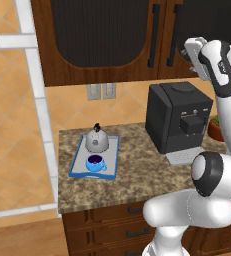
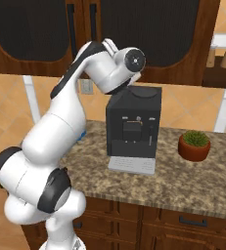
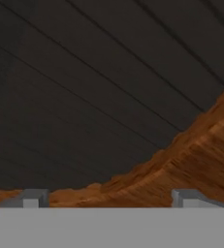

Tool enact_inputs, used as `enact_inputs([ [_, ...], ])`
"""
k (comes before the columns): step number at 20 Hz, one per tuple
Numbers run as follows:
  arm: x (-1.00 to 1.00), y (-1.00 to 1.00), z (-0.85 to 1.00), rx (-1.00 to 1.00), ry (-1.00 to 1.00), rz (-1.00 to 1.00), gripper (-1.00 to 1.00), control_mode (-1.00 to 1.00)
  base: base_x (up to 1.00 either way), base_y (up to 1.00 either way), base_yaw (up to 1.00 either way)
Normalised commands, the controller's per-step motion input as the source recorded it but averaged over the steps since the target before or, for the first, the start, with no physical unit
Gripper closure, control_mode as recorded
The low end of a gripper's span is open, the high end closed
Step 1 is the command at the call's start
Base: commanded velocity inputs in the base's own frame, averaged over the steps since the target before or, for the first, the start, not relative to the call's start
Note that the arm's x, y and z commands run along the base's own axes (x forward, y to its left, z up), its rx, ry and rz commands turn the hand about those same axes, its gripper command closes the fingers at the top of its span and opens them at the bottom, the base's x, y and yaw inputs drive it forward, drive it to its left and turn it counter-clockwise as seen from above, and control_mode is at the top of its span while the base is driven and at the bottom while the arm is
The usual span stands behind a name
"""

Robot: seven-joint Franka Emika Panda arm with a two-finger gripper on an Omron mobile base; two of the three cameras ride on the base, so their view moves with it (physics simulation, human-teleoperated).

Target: Pick the kettle from the counter and place it on the tray. Then pick the mug from the cabinet and place it on the tray. Then close the cabinet doors.

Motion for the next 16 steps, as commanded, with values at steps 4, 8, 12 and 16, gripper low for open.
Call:
enact_inputs([
  [4,0.51,0.0,-0.17,-0.1,0.12,-0.17,-1.0,-1.0,0.0,0.0,0.0],
  [8,0.41,-0.04,-0.24,-0.09,0.09,-0.19,-1.0,-1.0,0.0,0.0,0.0],
  [12,0.18,-0.09,-0.25,-0.05,0.05,-0.15,-1.0,-1.0,0.0,0.0,0.0],
  [16,0.13,-0.13,-0.18,-0.01,0.0,-0.09,-1.0,-1.0,0.0,0.0,0.0],
])
